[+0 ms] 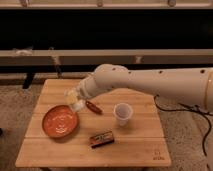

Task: Place the white sponge in the ceramic bowl

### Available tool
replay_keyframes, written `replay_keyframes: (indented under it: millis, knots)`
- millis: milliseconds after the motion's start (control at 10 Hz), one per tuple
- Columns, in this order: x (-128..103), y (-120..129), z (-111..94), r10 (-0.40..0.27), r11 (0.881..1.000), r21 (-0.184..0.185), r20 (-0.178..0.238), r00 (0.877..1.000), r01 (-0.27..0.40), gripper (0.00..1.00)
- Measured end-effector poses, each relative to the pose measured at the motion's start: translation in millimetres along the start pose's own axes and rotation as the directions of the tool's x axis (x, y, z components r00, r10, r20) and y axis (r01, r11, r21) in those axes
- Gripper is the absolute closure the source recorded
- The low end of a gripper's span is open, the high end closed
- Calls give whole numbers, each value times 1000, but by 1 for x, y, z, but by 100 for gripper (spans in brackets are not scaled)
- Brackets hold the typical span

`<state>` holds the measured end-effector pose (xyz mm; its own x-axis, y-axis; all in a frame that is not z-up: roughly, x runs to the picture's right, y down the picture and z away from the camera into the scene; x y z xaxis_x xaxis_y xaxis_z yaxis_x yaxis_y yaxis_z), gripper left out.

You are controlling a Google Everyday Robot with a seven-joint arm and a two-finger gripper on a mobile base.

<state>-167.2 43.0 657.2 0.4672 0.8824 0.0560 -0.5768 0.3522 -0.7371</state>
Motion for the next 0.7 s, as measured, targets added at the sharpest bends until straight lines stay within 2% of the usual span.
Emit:
replay_keyframes:
  millis: [300, 500, 700]
  knots:
    - [-13, 27, 23, -48, 998, -35, 13, 999, 49, 100]
    - [-18, 40, 47, -63, 997, -51, 12, 998, 64, 100]
    - [-18, 39, 66, -58, 997, -59, 12, 998, 59, 100]
